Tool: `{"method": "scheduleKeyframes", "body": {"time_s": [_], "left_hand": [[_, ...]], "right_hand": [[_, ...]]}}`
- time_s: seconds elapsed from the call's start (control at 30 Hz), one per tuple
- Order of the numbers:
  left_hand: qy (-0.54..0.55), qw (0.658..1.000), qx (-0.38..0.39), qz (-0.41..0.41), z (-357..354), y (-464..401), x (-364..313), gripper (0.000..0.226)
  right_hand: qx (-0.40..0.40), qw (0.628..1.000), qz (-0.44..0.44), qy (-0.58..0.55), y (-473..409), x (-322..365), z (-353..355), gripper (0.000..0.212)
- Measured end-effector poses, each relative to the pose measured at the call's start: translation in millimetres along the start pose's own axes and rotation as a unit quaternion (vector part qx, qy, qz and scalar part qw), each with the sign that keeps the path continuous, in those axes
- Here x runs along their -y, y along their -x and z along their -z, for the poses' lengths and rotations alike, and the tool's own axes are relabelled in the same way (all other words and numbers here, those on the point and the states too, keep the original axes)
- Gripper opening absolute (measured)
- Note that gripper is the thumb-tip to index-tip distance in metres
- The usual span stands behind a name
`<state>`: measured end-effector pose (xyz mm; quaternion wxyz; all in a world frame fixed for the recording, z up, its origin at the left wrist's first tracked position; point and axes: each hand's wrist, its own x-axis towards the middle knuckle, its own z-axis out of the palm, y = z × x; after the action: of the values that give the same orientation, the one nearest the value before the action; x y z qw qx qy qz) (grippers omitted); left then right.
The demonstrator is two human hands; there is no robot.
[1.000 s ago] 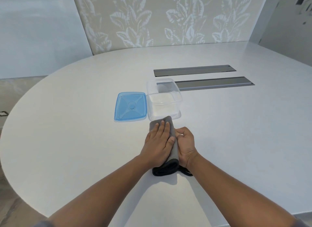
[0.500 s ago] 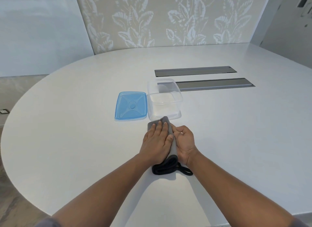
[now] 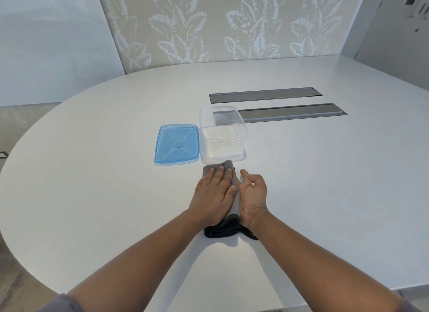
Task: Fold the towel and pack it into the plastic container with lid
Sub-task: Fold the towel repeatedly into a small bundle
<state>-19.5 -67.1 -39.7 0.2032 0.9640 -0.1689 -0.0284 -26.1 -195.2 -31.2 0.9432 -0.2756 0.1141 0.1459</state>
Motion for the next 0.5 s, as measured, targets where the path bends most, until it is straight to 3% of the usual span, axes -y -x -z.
{"method": "scheduleKeyframes", "body": {"time_s": [0.17, 0.3, 0.4, 0.5], "left_hand": [[0.0, 1.0, 0.003, -0.01, 1, 1, 2, 0.061], [0.011, 1.0, 0.006, -0.008, 4, 2, 2, 0.061], [0.022, 1.0, 0.009, -0.001, 6, 3, 1, 0.06], [0.024, 1.0, 0.016, -0.005, 7, 4, 1, 0.059]], "right_hand": [[0.001, 0.998, -0.04, 0.039, 3, 5, -10, 0.062], [-0.033, 0.995, -0.019, 0.093, 5, 5, -18, 0.059], [-0.052, 0.979, -0.013, 0.195, 5, 7, -28, 0.063], [-0.08, 0.931, 0.038, 0.353, -1, 10, -33, 0.062]]}}
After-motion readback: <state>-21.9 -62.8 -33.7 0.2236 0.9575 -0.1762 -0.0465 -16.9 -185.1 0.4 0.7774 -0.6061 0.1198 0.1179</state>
